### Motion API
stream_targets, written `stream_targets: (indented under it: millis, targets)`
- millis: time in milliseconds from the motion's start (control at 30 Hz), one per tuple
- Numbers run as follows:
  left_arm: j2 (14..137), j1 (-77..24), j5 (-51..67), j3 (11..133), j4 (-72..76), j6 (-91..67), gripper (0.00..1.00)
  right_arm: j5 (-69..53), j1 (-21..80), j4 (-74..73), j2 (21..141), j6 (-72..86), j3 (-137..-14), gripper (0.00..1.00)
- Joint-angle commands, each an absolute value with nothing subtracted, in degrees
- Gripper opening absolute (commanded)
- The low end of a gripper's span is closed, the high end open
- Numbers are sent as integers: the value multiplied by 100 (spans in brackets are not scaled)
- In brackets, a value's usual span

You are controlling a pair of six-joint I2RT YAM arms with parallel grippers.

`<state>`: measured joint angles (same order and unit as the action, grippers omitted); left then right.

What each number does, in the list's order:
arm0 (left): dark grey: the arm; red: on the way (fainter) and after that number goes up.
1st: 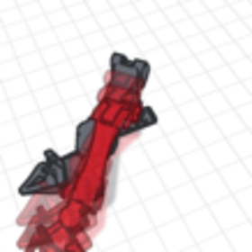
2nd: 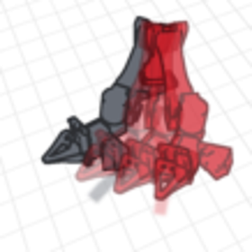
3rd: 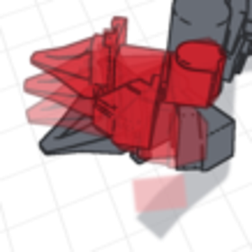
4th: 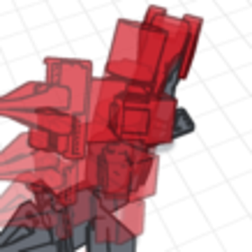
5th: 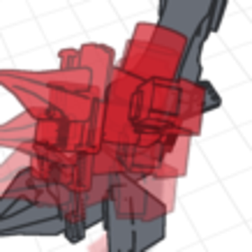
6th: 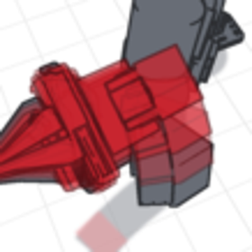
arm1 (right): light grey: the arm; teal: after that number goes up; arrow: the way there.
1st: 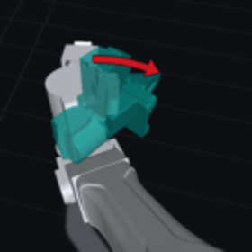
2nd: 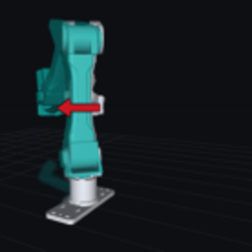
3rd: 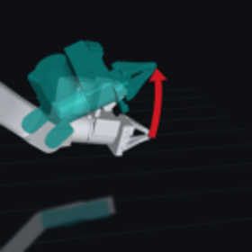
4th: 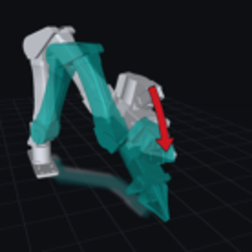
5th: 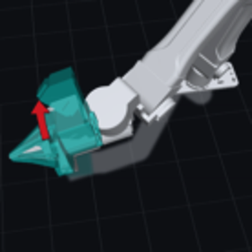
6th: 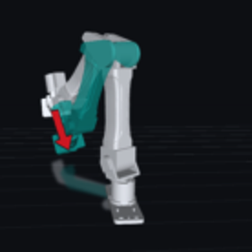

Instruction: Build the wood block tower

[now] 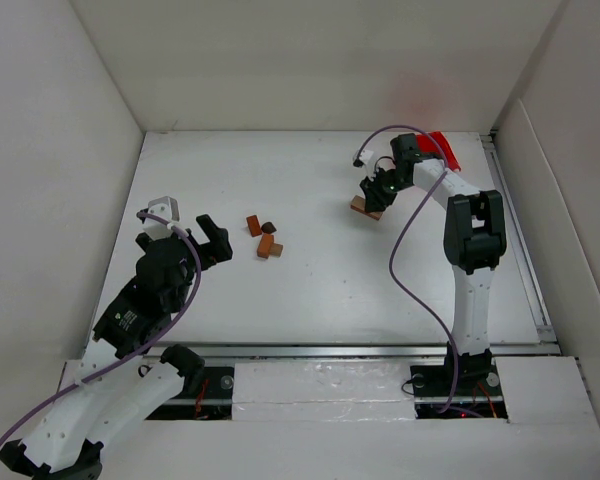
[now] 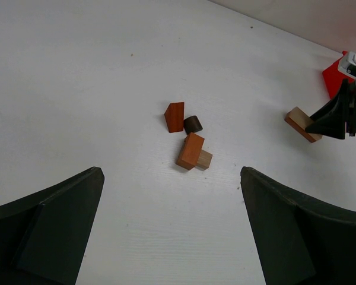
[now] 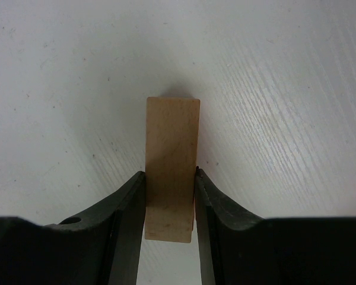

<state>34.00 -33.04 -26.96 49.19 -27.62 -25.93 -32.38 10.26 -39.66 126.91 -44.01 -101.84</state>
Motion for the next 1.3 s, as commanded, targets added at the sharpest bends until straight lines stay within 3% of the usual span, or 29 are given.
stream_targets:
  millis: [0, 200, 300, 333, 367, 867, 1000, 1033, 1167, 1267]
  targets:
    - [3366, -3331, -2681, 4878, -2522, -2523, 99, -3261, 1090, -4052, 12727, -4465, -10318, 22]
    - [3349, -3331, -2672, 4878, -2523, -2523, 99, -3296, 1090, -4069, 12735, -4509, -10318, 24]
    - [3331, -3331, -2663, 4878, -2522, -2522, 99, -3322, 1090, -4122, 12727, -4552, -10327, 41]
    - [3340, -3331, -2663, 4869, -2522, -2522, 99, -3322, 1090, -4122, 12727, -4553, -10327, 59]
    - [3331, -3331, -2654, 4869, -2514, -2522, 99, -3314, 1090, -4122, 12718, -4553, -10336, 99]
    - [3322, -3331, -2654, 4869, -2505, -2505, 99, -2963, 1283, -3701, 11963, -4184, -9994, 100]
    - [3348, -3331, -2672, 4869, -2505, -2505, 99, -2296, 1642, -3254, 11103, -3414, -9721, 100]
    - [3349, -3331, -2681, 4869, -2505, -2514, 99, -1563, 1713, -3052, 10909, -3088, -9634, 100]
    - [3384, -3331, -2707, 4878, -2531, -2505, 99, -370, 1907, -607, 9574, -1382, -8450, 100]
    - [3384, -3331, -2742, 4887, -2540, -2531, 99, -1488, 1715, 1834, 8632, -634, -6658, 100]
